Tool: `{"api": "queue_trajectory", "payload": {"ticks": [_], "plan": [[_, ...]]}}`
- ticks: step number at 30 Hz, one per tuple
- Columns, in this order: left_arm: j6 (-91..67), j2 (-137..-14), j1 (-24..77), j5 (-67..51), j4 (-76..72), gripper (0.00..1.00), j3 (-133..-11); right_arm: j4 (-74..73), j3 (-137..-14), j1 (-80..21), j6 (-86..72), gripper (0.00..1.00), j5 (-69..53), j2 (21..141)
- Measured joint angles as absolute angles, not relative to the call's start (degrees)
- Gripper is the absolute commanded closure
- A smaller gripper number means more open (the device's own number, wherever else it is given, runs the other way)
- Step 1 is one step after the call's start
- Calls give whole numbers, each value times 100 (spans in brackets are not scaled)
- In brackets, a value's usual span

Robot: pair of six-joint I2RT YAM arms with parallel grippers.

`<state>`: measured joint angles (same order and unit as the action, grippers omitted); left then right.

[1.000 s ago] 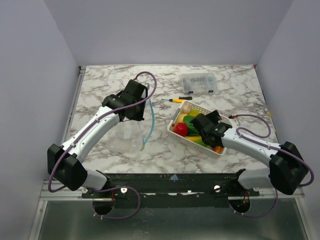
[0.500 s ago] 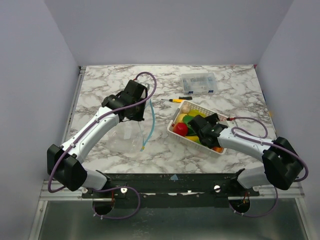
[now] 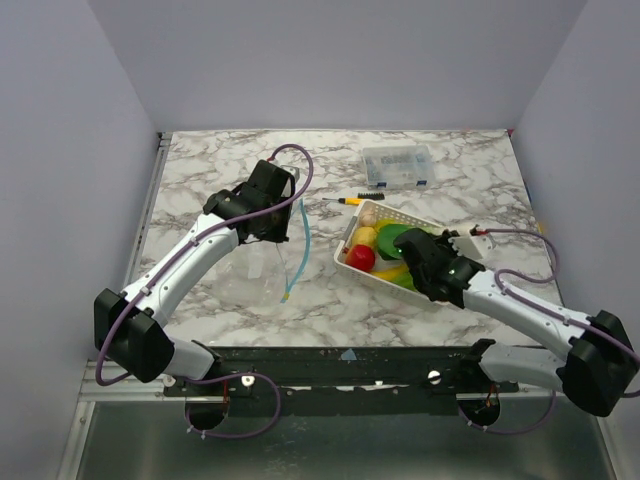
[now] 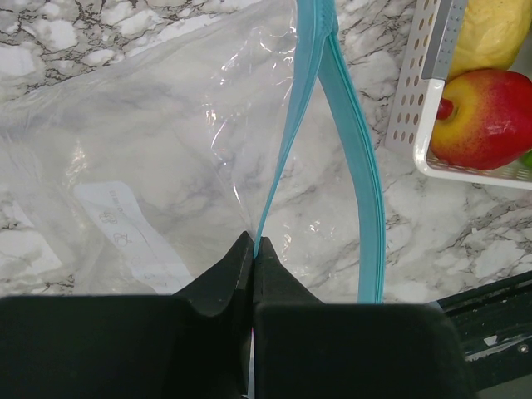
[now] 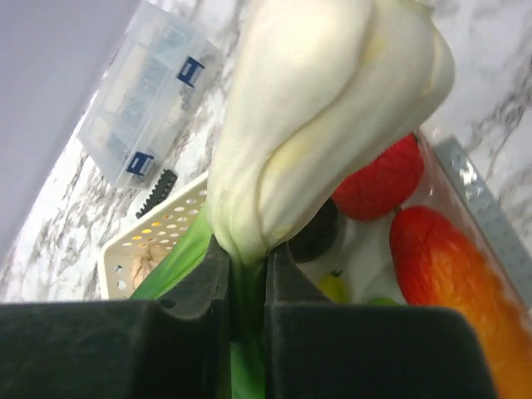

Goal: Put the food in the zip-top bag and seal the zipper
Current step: Adjust the fake vegetable in the bin.

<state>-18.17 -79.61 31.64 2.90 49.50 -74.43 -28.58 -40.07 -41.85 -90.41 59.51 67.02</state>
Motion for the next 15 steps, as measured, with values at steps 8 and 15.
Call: {"api": "queue_trajectory", "payload": {"ticks": [8, 15], "plan": [[-1813, -7961, 3162, 290, 4943, 100, -7443, -2241, -4425, -4174, -5175, 99, 5835, 5946], [-1796, -7968, 3162, 292, 4943, 100, -7443, -3111, -5896, -4167, -3122, 99, 4744, 5970]]}}
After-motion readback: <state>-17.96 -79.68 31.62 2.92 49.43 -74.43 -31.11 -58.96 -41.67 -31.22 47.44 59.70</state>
